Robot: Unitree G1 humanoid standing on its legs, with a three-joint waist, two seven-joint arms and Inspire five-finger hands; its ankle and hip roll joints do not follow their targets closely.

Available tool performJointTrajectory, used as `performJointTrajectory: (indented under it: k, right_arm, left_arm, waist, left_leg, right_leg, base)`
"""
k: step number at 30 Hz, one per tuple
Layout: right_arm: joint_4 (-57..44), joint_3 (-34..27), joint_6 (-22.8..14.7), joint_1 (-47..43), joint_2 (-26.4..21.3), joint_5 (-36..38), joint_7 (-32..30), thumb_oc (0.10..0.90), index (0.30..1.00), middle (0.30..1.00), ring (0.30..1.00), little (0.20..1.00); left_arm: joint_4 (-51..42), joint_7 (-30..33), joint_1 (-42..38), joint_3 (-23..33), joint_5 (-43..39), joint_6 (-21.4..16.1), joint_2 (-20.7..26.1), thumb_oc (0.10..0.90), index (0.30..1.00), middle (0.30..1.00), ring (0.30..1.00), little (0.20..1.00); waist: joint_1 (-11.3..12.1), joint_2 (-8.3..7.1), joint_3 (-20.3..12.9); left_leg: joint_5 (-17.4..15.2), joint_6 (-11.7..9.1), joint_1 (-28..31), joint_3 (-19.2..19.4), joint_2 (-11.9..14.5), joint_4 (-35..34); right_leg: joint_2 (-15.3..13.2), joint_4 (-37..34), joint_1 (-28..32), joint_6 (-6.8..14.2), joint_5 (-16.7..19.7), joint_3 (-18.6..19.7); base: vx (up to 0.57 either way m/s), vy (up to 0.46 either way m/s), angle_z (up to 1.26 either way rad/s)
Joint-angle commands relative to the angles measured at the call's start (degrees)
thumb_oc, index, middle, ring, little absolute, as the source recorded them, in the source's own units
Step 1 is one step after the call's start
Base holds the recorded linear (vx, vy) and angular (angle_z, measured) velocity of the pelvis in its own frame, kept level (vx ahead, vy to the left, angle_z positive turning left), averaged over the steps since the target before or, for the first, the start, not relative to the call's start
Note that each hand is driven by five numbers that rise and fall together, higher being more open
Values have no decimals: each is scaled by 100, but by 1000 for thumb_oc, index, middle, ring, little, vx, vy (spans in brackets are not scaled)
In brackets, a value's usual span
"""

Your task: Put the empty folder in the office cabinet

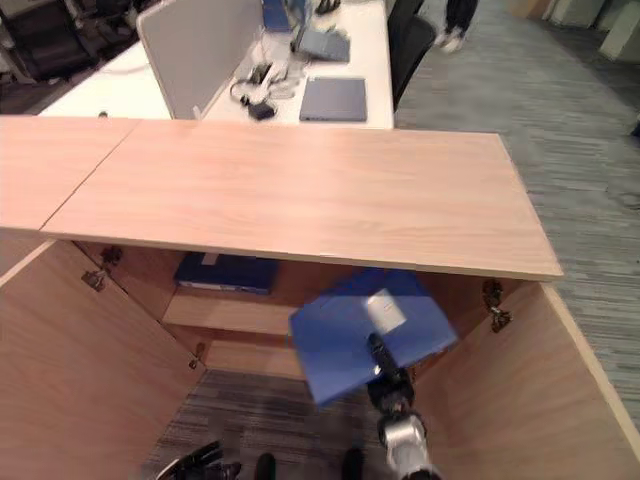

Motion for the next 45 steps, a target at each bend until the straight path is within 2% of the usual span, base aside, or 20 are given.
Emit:
performJointTrajectory:
  k: [1,4,6,7,8,15,18,22,27,28,29,30,31,32,39,45]
  right_arm:
    - [-388,-508,-831,-1604,-61,445,28,400,300,300,300,300]
    - [-231,-889,-1187,-2514,-299,746,-147,400,300,300,300,300]
    - [38,-1052,-1389,-3188,-642,851,-298,400,300,300,300,300]
    - [54,-1057,-1386,-3207,-653,856,-293,400,300,300,300,300]
    - [323,-1109,-1497,-3822,-989,940,-466,400,300,300,300,300]
    - [1245,-961,-1453,-5344,-2021,1236,-656,400,300,300,300,300]
    - [1544,-874,-1446,-5758,-2420,1379,-721,400,300,300,300,300]
    - [1777,-864,-1462,-5977,-2860,1582,-749,400,300,300,300,300]
    - [2074,-703,-1329,-6057,-3107,1468,-850,400,300,300,300,300]
    - [2077,-701,-1328,-6062,-3109,1467,-852,447,371,371,371,371]
    - [2103,-689,-1306,-6049,-3100,1426,-877,560,540,540,540,540]
    - [2169,-671,-1295,-6049,-3089,1382,-927,693,740,740,740,740]
    - [2170,-670,-1294,-6051,-3090,1382,-928,706,759,759,759,759]
    - [2219,-696,-1292,-6048,-3075,1359,-991,800,900,900,900,900]
    - [2672,-617,-1149,-6129,-3099,956,-1574,800,900,900,900,900]
    - [2735,-526,-1104,-6052,-2746,474,-1997,800,900,900,900,900]
  left_arm:
    - [-73,205,-428,-358,278,-229,334,800,900,900,900,900]
    - [-346,205,-477,-575,323,-255,493,800,900,900,900,900]
    - [-480,193,-527,-682,225,-260,604,800,900,900,900,900]
    - [-480,193,-540,-683,224,-258,603,800,900,900,900,900]
    - [-549,207,-572,-805,192,-278,728,800,900,900,900,900]
    - [-901,94,-654,-1136,224,-290,1139,800,900,900,900,900]
    - [-1034,40,-709,-1267,240,-287,1273,800,900,900,900,900]
    - [-1205,-18,-804,-1400,216,-258,1398,800,900,900,900,900]
    - [-1379,-12,-872,-1416,22,-257,1511,800,900,900,900,900]
    - [-1379,-12,-875,-1415,21,-256,1510,800,900,900,900,900]
    - [-1404,-2,-882,-1423,3,-262,1527,800,900,900,900,900]
    - [-1406,44,-877,-1418,-35,-255,1524,800,900,900,900,900]
    - [-1405,44,-878,-1417,-35,-255,1523,800,900,900,900,900]
    - [-1434,83,-875,-1409,-93,-257,1533,800,900,900,900,900]
    - [-1552,240,-856,-1456,-234,-222,1585,800,900,900,900,900]
    - [-1583,425,-833,-1496,-154,-198,1599,800,900,900,900,900]
  waist:
    - [264,204,540]
    - [396,320,605]
    - [505,378,625]
    - [508,377,625]
    - [603,443,628]
    - [950,596,697]
    - [1087,700,771]
    - [1208,777,795]
    - [1237,889,896]
    - [1239,885,892]
    - [1239,901,915]
    - [1244,937,948]
    - [1246,932,943]
    - [1235,962,977]
    - [1135,969,1073]
    - [1056,900,1125]
  left_leg:
    - [-142,-32,-194,115,62,89]
    - [-92,-31,-441,0,66,138]
    - [-68,-45,-630,-68,62,193]
    - [-69,-46,-645,-70,60,200]
    - [-55,-42,-754,-144,44,219]
    - [-132,-26,-1156,-278,-31,401]
    - [-128,-34,-1451,-331,-87,615]
    - [-327,-58,-1878,-444,-214,1041]
    - [-537,-86,-2380,-481,-369,1630]
    - [-544,-86,-2394,-478,-372,1642]
    - [-592,-80,-2460,-478,-392,1742]
    - [-685,-60,-2560,-495,-429,1902]
    - [-691,-60,-2573,-491,-431,1912]
    - [-757,-43,-2646,-499,-438,2042]
    - [-1025,2,-2978,-461,-490,2615]
    - [-1202,44,-3027,-430,-484,2899]
  right_leg:
    - [-190,1396,-26,328,-1588,236]
    - [-235,1651,-329,343,-1679,188]
    - [-277,1765,-498,358,-1728,145]
    - [-280,1775,-514,358,-1732,144]
    - [-300,1856,-617,370,-1760,125]
    - [-422,2185,-1031,431,-1939,105]
    - [-452,2350,-1245,433,-1948,95]
    - [-545,2750,-1591,441,-2178,84]
    - [-619,3286,-2011,429,-2355,122]
    - [-622,3298,-2027,429,-2361,127]
    - [-628,3384,-2080,419,-2388,151]
    - [-617,3573,-2221,409,-2449,209]
    - [-620,3585,-2235,409,-2455,213]
    - [-626,3725,-2322,401,-2495,253]
    - [-645,4219,-2615,304,-2733,377]
    - [-590,4419,-2656,227,-2836,453]
  base:
    - [-54,-19,31]
    - [-35,-15,20]
    - [-18,-26,18]
    - [-19,-11,17]
    - [-6,-5,14]
    - [2,-12,10]
    - [-3,-30,7]
    - [9,-35,17]
    - [-11,-21,23]
    - [-4,-1,22]
    - [5,-2,7]
    - [0,0,0]
    - [0,0,0]
    - [0,0,0]
    - [1,1,-2]
    - [0,3,-6]
